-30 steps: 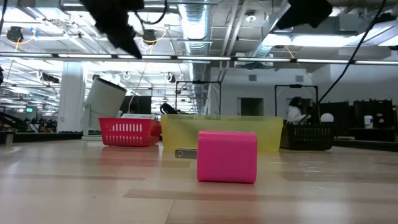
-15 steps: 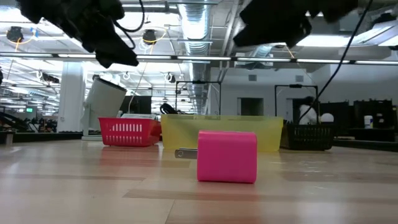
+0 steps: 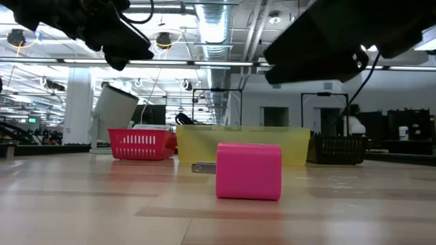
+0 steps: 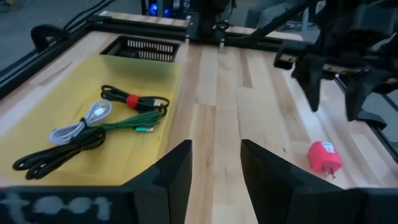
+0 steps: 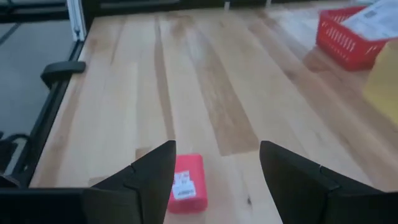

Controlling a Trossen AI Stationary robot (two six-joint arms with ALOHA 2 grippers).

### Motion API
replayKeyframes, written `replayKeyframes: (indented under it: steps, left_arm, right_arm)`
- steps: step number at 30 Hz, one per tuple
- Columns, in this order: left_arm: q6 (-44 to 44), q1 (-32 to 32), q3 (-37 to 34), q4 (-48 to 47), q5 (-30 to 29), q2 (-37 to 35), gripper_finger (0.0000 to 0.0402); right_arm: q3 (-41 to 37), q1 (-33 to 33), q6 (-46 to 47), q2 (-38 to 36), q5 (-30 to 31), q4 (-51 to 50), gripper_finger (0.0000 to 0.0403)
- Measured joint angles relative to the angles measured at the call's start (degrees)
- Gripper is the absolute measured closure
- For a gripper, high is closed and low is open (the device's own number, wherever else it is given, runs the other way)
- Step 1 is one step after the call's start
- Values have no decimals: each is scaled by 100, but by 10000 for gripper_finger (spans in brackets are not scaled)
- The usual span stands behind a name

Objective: Pick and place items into bin
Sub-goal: Put the pink charger adapter into the black bin

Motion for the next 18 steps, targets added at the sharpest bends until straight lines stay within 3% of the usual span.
replayKeyframes:
  steps: [18]
  left_arm:
    - [310,-35,0,90,-2,0,275]
  right_arm:
    - [2,-258,154,-63,-1275,-103,173]
